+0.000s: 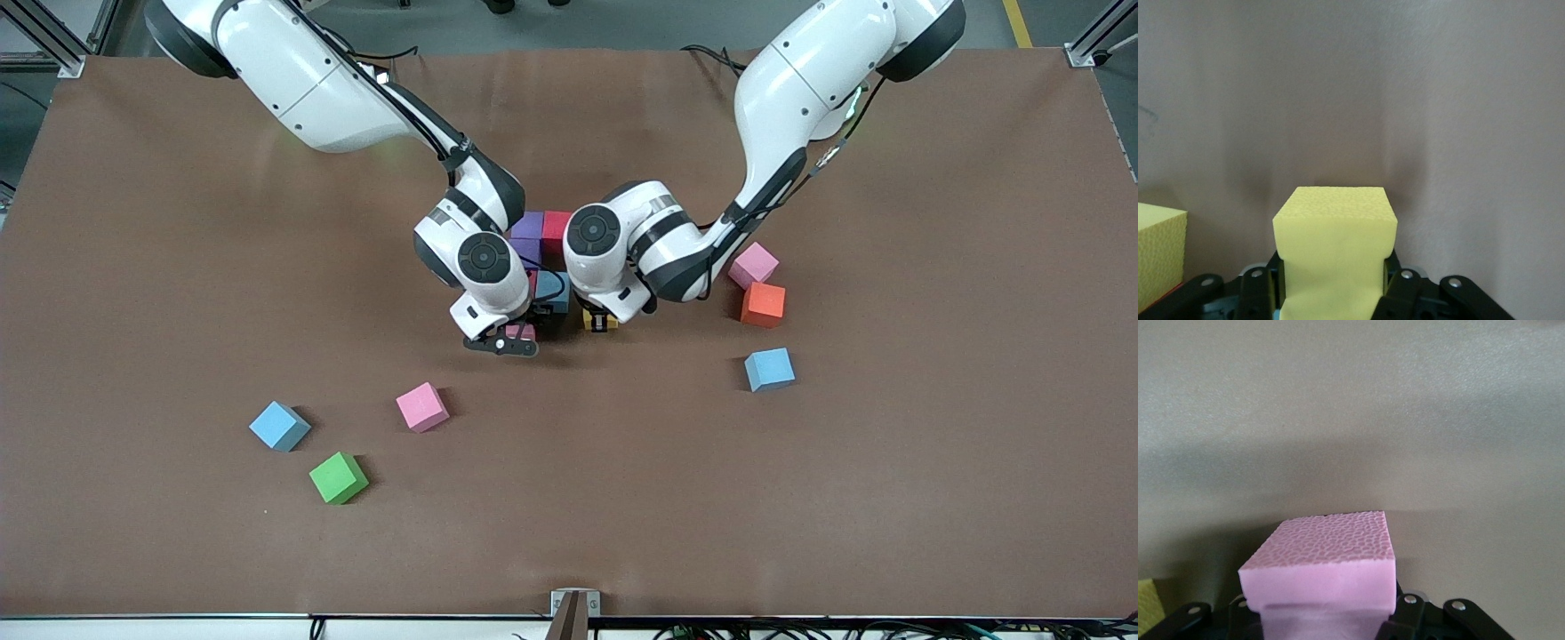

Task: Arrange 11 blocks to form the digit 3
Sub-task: 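Carry the yellow cube to the cube row with the left gripper, then lower the yellow cube beside the red cube and open the left gripper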

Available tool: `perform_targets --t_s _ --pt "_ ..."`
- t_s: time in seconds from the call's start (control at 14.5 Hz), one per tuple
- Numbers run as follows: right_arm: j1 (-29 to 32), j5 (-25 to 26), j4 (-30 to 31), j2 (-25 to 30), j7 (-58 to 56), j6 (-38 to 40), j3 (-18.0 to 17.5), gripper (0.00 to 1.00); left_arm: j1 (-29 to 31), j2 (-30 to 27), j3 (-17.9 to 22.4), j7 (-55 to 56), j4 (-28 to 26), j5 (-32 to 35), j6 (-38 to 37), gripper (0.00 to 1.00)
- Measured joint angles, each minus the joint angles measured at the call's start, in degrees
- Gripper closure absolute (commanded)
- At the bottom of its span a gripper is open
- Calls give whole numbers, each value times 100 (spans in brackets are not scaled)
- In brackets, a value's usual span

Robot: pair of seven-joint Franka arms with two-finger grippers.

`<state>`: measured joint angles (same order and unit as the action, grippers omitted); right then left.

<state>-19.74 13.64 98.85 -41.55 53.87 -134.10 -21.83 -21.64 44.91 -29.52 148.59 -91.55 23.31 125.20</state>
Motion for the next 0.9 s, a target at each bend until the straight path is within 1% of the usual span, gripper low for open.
perform_targets --t_s 0.9 --pt "-1 0 1 -1 153 11 -1 98 -218 -1 -1 18 -2 0 9 67"
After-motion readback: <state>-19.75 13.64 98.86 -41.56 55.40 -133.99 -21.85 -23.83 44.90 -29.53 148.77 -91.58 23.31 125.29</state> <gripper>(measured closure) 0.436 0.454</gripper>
